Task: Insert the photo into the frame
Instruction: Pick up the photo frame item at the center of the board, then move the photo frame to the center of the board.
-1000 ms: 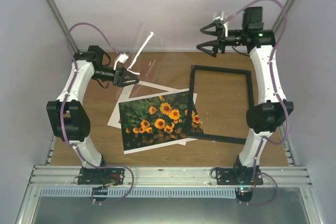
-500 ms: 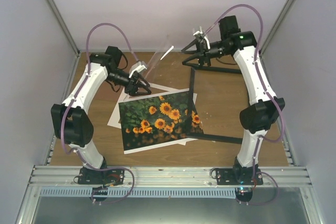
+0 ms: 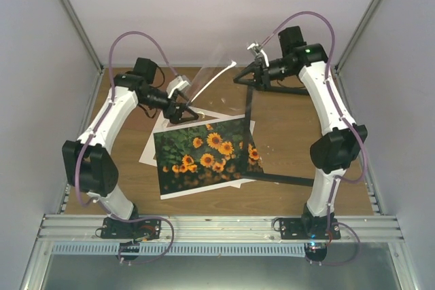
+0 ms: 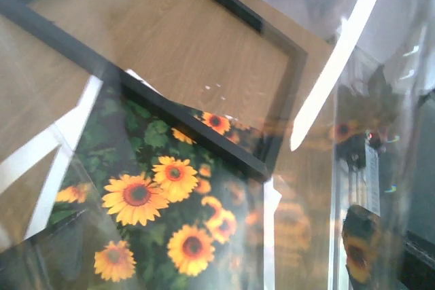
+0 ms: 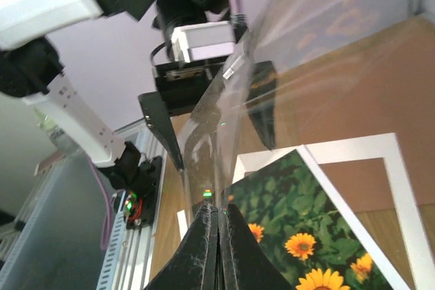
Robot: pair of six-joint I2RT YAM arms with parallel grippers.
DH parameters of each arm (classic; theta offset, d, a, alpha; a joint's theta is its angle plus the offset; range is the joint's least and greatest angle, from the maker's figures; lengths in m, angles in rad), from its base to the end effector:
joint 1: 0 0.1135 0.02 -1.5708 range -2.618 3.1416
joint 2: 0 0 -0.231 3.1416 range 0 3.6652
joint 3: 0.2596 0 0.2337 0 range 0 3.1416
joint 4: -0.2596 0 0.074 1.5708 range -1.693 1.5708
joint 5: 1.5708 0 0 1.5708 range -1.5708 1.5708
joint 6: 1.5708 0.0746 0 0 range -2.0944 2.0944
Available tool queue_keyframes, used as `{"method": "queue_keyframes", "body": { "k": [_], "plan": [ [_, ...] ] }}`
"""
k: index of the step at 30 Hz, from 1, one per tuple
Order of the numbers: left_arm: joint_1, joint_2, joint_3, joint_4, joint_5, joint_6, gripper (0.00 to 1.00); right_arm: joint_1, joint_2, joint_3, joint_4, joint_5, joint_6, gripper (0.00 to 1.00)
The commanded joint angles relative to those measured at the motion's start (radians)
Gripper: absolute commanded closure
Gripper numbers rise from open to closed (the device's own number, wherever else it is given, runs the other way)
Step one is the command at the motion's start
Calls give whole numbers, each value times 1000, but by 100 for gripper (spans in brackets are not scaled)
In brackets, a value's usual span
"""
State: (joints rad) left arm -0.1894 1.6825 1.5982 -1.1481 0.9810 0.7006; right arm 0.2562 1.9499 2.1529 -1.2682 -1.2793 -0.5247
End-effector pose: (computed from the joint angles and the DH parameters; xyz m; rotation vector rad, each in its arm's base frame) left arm 0.2969 -0.1200 0.2749 1.2071 2.0322 -1.1145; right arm 0.3310 0.1606 0.3489 -1.1651 1.7771 1.4664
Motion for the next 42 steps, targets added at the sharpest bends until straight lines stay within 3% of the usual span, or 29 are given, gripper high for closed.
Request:
{"method": "queue_keyframes", "body": {
  "k": [1, 6, 10, 12, 19, 24, 31, 35, 42],
  "plan": [
    [92, -147, -105, 380, -18, -321, 1, -107, -87, -18, 239, 6, 273, 99],
    [184, -240, -220, 753, -268, -587, 1, -238, -209, -116, 473, 66, 428, 99],
    [172, -213, -264, 853, -401, -684, 1, -356, -301, -188, 597, 128, 520, 99],
    [101, -185, -288, 887, -458, -684, 1, -413, -348, -227, 645, 174, 553, 99],
    [-270, 58, -198, 881, -694, -846, 1, -555, -445, -297, 746, 304, 637, 99],
    [-444, 257, -93, 905, -822, -935, 1, -587, -482, -325, 760, 335, 646, 100],
    [-544, 458, 37, 894, -966, -984, 1, -594, -516, -339, 713, 306, 625, 99],
    [-582, 565, 116, 833, -1129, -983, 2, -593, -542, -386, 726, 293, 634, 99],
    [-565, 588, 59, 824, -1321, -984, 8, -594, -585, -495, 723, 226, 649, 99]
  ]
}}
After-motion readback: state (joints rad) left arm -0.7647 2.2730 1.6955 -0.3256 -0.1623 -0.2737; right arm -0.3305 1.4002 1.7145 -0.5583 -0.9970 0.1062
